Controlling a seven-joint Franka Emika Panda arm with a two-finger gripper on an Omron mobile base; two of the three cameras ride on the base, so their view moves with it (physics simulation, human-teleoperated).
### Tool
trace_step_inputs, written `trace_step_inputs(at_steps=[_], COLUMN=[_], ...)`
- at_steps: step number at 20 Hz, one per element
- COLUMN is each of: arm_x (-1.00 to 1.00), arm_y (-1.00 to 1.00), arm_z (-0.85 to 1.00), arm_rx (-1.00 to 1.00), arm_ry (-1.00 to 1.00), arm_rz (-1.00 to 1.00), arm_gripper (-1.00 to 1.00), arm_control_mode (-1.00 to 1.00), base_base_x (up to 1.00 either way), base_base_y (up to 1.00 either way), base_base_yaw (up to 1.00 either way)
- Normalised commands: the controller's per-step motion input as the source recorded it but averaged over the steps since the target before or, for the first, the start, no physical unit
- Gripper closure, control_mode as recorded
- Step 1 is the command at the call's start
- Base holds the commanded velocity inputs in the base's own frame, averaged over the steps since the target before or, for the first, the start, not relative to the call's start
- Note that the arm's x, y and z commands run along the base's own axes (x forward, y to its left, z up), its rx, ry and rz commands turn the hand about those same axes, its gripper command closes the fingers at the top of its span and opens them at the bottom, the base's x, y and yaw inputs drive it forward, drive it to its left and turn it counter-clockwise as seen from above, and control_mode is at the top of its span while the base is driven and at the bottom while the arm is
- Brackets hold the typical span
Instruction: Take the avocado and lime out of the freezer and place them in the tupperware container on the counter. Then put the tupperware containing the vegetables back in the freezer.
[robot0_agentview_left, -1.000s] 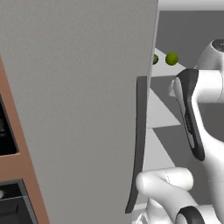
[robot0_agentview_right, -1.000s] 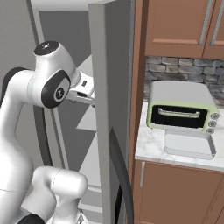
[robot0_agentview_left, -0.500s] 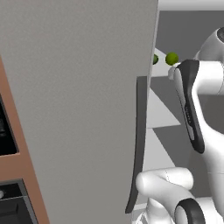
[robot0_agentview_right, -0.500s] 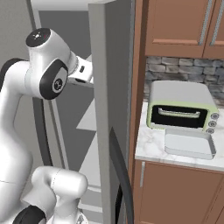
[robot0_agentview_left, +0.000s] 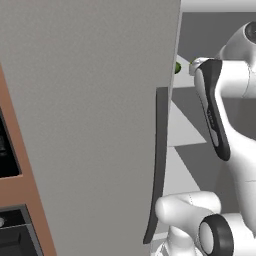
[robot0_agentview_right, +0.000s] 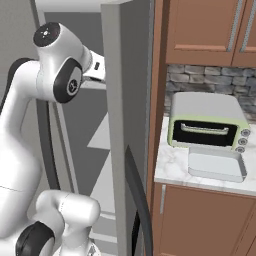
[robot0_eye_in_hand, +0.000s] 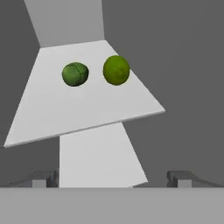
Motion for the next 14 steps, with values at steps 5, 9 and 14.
trace_step_inputs(at_steps=[5,9,14], arm_x=[0.41,0.41,0.4], arm_y=[-0.06,-0.17,-0.22], arm_z=[0.14,0.0,0.0], arm_rx=[0.0,0.0,0.0], arm_ry=[-0.06,-0.02,0.0], arm_rz=[-0.03,-0.05,-0.06], arm_gripper=[-1.0,-1.0,-1.0], arm_control_mode=[-1.0,-1.0,-1.0], base_base_x=[0.0,0.0,0.0], base_base_y=[0.0,0.0,0.0], base_base_yaw=[0.0,0.0,0.0])
